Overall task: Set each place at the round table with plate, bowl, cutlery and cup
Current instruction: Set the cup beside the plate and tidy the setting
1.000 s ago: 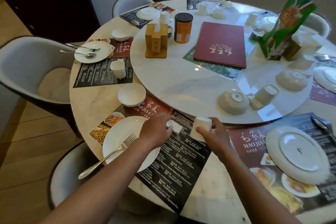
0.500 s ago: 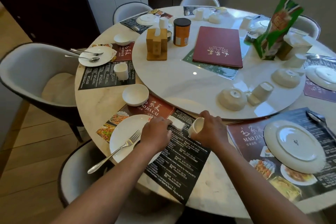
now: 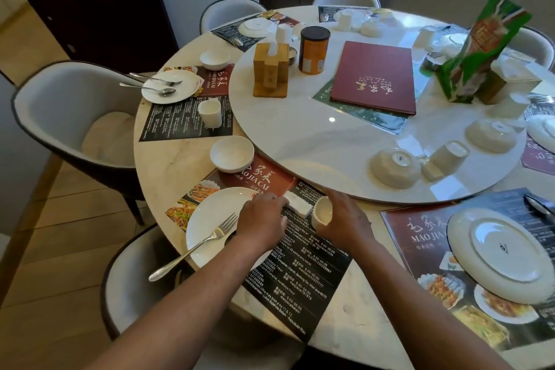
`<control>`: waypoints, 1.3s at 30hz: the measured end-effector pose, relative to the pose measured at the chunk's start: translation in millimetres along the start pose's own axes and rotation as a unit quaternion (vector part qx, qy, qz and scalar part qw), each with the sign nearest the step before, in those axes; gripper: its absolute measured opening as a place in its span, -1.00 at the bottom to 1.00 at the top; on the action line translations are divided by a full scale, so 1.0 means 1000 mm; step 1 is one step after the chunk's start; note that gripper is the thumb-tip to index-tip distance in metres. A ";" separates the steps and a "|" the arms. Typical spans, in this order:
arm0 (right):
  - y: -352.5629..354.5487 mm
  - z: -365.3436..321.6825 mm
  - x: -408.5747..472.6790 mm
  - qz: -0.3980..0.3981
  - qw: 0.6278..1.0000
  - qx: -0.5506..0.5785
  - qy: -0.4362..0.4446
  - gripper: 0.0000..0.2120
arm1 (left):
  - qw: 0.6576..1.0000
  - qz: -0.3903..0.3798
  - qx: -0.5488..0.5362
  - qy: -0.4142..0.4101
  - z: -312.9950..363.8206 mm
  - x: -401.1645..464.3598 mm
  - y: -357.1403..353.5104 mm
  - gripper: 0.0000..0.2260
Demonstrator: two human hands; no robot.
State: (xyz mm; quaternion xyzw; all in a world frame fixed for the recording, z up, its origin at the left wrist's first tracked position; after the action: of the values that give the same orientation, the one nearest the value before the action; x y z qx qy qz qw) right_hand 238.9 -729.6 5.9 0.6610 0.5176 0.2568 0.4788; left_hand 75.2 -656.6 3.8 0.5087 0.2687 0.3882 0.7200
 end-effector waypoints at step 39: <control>0.040 0.118 -0.159 0.235 0.963 -0.043 -0.122 -0.50 | 0.988 0.033 -0.002 -0.152 0.152 -0.084 -0.014 -0.49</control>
State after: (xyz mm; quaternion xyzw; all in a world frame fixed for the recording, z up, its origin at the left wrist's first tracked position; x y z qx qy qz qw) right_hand 302.4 -921.0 18.8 0.7690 0.2741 0.3017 0.4924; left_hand 151.8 -808.5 41.6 0.5691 0.1385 0.3302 0.7402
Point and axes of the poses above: each hand's wrist, its own x-axis towards the middle knuckle, its own y-axis out of the back of the hand, z = x × y, the point moved 8 cm from there along x, towards the middle knuckle, and after that the axes turned 2 degrees about -x, right-handed, at the moved point
